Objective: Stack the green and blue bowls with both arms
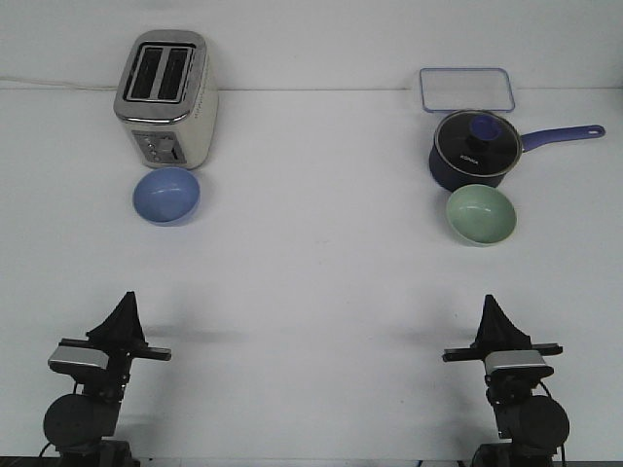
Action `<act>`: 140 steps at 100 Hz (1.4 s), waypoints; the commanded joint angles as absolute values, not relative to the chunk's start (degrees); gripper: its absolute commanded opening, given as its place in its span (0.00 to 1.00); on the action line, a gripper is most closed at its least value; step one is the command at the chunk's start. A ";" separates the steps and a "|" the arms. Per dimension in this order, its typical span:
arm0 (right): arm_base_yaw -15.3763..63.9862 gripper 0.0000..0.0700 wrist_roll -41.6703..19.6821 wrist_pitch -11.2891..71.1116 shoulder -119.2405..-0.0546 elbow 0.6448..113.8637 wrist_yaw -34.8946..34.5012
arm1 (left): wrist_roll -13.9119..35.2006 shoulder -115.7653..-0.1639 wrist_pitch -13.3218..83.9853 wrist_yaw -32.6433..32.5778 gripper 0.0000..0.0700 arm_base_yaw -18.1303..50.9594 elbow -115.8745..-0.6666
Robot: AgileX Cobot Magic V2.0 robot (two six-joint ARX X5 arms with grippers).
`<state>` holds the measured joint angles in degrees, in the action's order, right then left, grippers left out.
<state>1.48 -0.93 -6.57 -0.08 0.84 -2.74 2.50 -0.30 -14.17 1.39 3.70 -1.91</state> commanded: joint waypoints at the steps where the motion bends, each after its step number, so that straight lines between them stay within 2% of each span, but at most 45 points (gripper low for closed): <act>1: 1.48 0.00 -1.50 -7.25 -0.08 0.71 -2.52 | 2.44 -0.19 -15.05 1.28 0.02 3.66 -0.80; 63: 1.50 0.00 -1.52 -7.68 -0.08 1.21 -2.50 | 2.44 -0.19 -15.05 1.28 0.02 3.66 -0.80; 93: 1.50 0.00 -1.48 -7.03 -0.12 6.33 -2.37 | 2.44 -0.19 -15.05 1.28 0.02 3.66 -0.80; 116: 1.48 0.00 -1.30 5.85 -2.17 16.99 0.38 | 2.44 -0.19 -15.03 1.28 0.02 3.66 -0.80; 140: 1.48 0.00 -1.23 21.30 -11.14 32.53 2.00 | 2.44 -0.19 -15.05 1.28 0.01 3.66 -0.80</act>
<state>1.48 -0.91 18.35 -8.71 28.88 1.76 2.50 -0.30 -14.20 1.39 3.70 -1.91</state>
